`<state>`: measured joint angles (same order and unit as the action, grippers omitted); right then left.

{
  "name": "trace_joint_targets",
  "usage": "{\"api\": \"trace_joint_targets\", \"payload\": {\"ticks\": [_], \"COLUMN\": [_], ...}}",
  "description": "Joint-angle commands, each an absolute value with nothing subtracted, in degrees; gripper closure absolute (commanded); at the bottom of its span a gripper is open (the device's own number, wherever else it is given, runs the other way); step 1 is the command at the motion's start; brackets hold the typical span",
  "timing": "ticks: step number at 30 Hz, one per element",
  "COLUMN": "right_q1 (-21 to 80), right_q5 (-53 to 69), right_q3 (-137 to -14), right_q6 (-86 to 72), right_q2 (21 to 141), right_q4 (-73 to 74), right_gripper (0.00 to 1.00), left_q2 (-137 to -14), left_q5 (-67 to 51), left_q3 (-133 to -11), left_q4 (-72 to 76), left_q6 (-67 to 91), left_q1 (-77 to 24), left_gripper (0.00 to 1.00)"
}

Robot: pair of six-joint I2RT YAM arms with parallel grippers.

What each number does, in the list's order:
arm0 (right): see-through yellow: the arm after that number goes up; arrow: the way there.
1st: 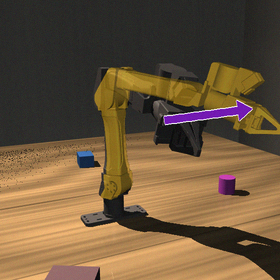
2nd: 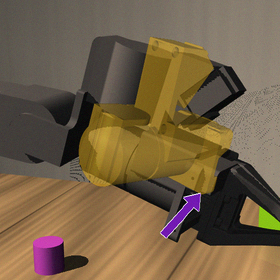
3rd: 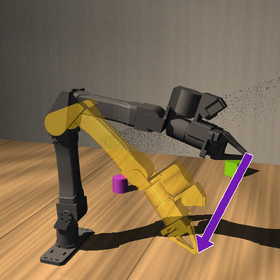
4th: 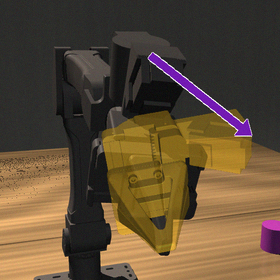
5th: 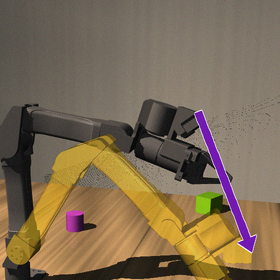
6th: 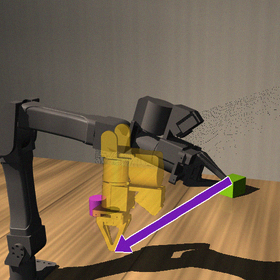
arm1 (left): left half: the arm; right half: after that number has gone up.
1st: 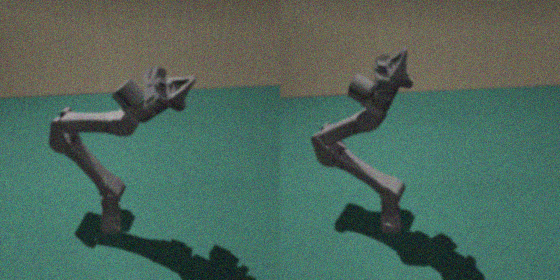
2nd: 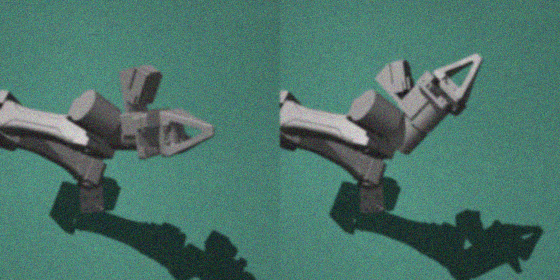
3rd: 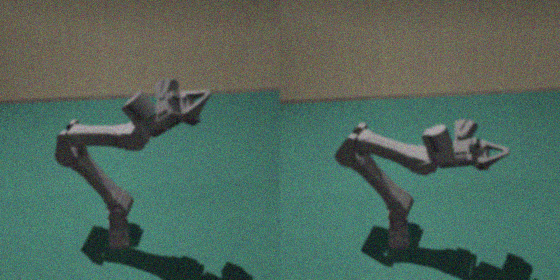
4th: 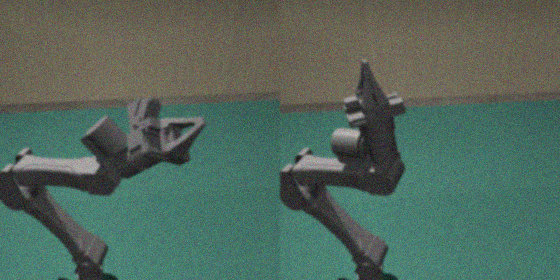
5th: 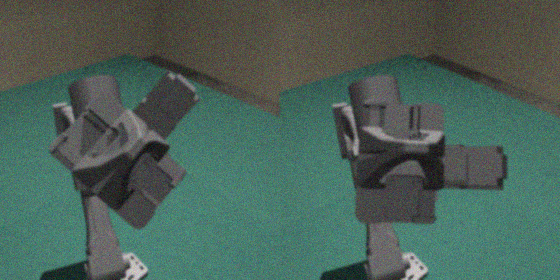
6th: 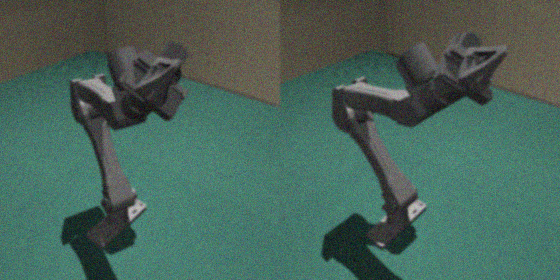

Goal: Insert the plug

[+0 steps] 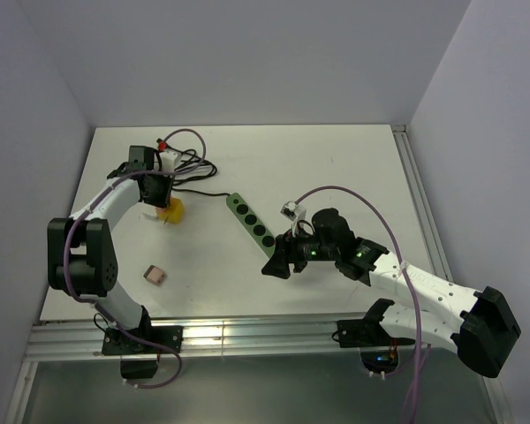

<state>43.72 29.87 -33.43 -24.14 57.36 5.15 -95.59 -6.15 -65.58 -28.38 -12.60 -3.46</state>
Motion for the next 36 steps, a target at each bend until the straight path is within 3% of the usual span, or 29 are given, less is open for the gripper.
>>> {"api": "trace_joint_targets", "payload": {"ticks": [1,2,6,8,9,10,12,15,25,36], "right_q1": [43.51,43.51,43.59,43.59,43.51,43.51,43.42,43.51,43.51,43.51], "right_q5": [30.50,30.59,30.41,30.24,30.06,29.71,29.53,29.18,26.90,25.50], "right_q3": [-33.84,-33.84,-33.93,-33.93,-33.93,-34.01,-34.19,-34.36,-35.15,-39.81], "right_q6": [-23.20,-23.29,-23.20,-23.20,-23.12,-23.12,-23.03,-22.94,-22.76,-23.29], "right_q2": [56.95,56.95,57.04,57.13,57.13,57.13,57.39,57.74,60.99,66.53], "right_q4": [3.08,2.99,3.08,3.25,3.25,3.34,3.43,3.60,4.48,7.20], "right_gripper": [0.28,0.28,0.28,0.28,0.28,0.29,0.28,0.29,0.29,0.23], "left_q2": [-100.02,-99.24,-97.39,-95.98,-95.45,-94.06,-92.21,-87.20,-65.07,-54.51], "left_q5": [-4.13,-3.96,-4.22,-3.87,-3.78,-4.04,-5.18,-6.59,-8.35,-0.26], "left_q3": [-61.61,-62.05,-62.32,-62.31,-62.40,-62.40,-62.49,-61.97,-59.33,-60.47], "left_q4": [-33.75,-34.27,-34.37,-33.67,-33.40,-33.05,-32.17,-30.50,-25.50,-26.45], "left_q6": [-11.70,-11.08,-10.46,-10.02,-9.76,-9.67,-9.67,-9.23,-4.40,15.53], "left_q1": [-3.34,-3.25,-3.34,-3.34,-3.34,-3.34,-3.43,-3.43,-3.43,-3.43], "left_gripper": [1.00,0.99,0.62,0.56,0.34,0.20,0.05,0.01,0.00,0.01]}}
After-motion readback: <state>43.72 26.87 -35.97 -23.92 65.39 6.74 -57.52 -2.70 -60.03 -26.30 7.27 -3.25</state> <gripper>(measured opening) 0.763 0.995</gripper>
